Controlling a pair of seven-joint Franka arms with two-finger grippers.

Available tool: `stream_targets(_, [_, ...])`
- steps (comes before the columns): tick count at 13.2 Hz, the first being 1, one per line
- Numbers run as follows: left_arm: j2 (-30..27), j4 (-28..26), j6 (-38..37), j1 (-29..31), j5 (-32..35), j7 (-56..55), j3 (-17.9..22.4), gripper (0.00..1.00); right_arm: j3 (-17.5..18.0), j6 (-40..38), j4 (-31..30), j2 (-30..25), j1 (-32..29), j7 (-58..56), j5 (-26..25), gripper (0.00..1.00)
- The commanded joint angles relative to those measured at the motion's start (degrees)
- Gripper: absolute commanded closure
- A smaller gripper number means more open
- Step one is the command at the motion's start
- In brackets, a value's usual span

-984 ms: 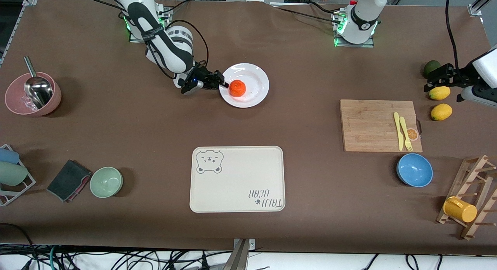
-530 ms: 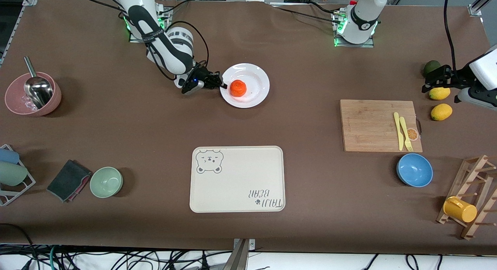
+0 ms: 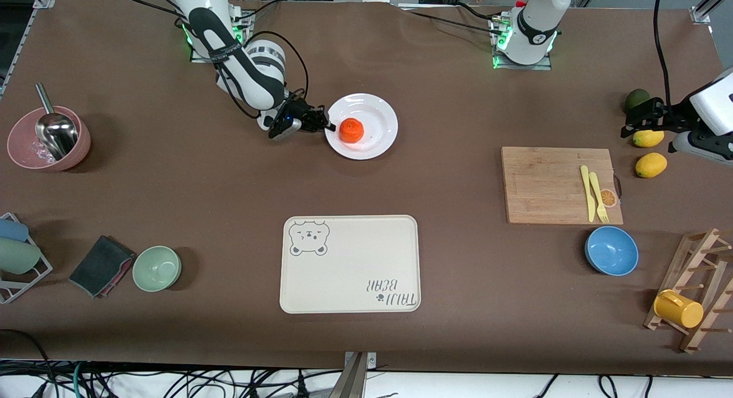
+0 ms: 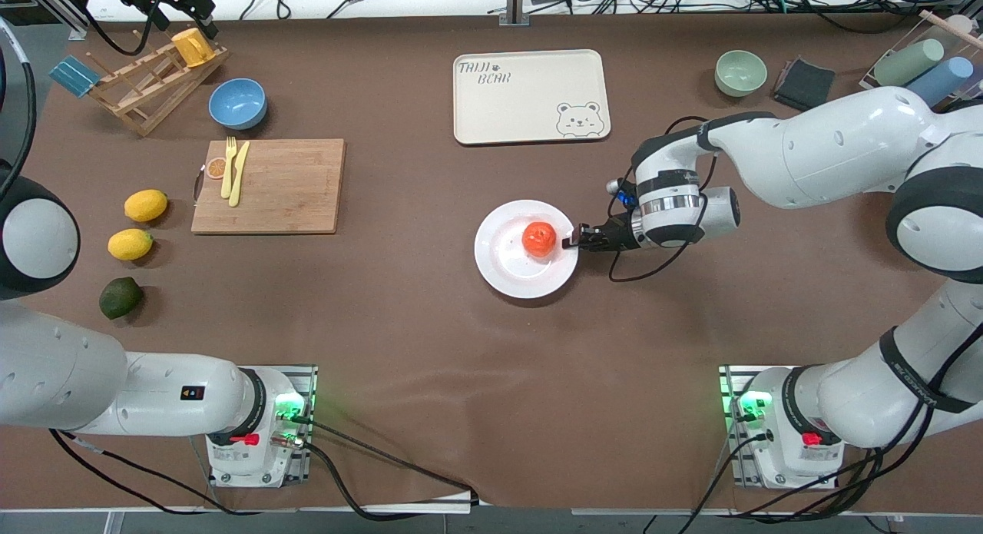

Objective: Place orange and plate with both arms
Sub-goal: 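Close the right gripper on the white plate rim, then slide the plate with the right gripper onto the bear tray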

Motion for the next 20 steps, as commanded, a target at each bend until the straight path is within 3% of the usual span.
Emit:
stream_targets(1, [0.33,0.99,-1.09,-0.53,1.79,0.94,-0.01,0.0,-0.3,1.41,3.4,0.3,-0.76,0.31,1.3,1.0])
stream_targets(4, [0.51,0.99,-1.09,-0.53,1.79,0.94,-0.01,0.0,-1.27,1.41,7.36,0.74,-3.03,4.1,-1.49,1.0])
stream_targets(6, [0.6,0.99,-1.09,-0.53,1.79,0.94,-0.09,0.0,-1.27,1.33,10.43,1.53,-5.58,9.17,-6.93,1.0])
stream_targets(9, [0.69,0.99,-1.09,-0.53,1.79,0.94,-0.09,0.0,-1.27,1.06,18.32,5.38,-8.57,24.18,-22.89,1.0])
stream_targets(13, [0.69,0.99,-1.09,-0.53,1.79,0.94,-0.09,0.0,-1.36,0.8,34.49,16.44,-10.69,43.35,-43.48,1.0])
stream_targets(16, [0.69,0.99,-1.09,-0.53,1.79,0.94,-0.53,0.0,-1.36,-1.12,44.69,24.71,-13.58,48.04,-52.46,1.0])
stream_targets(20, [0.77,0.99,-1.09,-0.53,1.79,0.94,-0.62,0.0,-1.27,-4.39,50.16,31.22,-16.93,49.46,-59.51,1.0])
